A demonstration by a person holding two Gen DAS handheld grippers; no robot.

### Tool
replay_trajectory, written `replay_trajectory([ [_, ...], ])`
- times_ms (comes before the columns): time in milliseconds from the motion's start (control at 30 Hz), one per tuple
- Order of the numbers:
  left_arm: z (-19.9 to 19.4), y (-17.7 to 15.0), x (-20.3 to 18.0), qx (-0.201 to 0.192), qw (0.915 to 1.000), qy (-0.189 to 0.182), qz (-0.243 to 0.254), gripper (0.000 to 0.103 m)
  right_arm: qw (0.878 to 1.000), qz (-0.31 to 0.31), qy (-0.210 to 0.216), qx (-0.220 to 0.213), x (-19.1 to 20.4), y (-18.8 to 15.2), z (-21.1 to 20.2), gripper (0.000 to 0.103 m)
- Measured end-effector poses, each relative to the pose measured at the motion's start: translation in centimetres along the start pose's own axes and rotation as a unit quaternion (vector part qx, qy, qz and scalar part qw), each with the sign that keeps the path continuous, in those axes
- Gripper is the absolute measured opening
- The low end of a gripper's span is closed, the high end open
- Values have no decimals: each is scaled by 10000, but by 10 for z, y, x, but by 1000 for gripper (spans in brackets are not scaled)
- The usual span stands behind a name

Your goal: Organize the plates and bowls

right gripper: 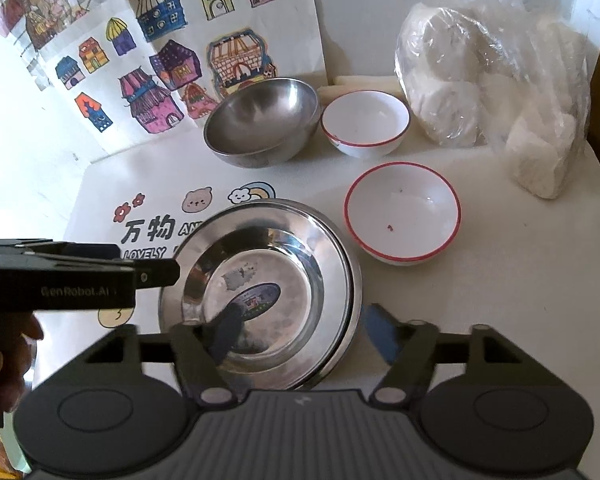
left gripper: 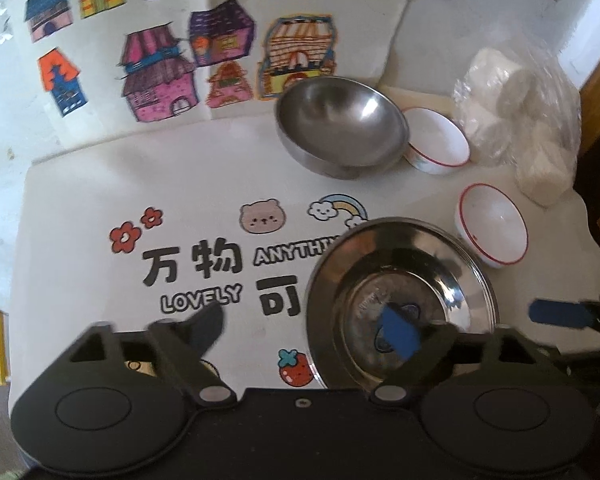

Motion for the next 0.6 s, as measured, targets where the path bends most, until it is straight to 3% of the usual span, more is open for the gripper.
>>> replay_trajectory([
  [67, -1, 0, 6, 24, 9999, 27, -132, 101, 10000, 60, 24, -22, 0, -2, -3, 96],
  [167, -2, -1, 15, 48, 9997, 67, -238, 102, 9998, 171, 71, -55, 0, -4, -6, 103],
  [600, -13, -9, 50, -254, 9986, -289, -357, 102, 9992, 396, -54, 38, 25, -21, 2, 103],
])
Point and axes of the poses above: each gripper's, at about its wrist camera, not at the fingertips, and z roughly the way its jaws point, x to its left, y to its top, the point moved 4 cm from there along z, roughly the way its jaws point, and after that the axes turned 6 degrees about -x, right-handed, at the moved point
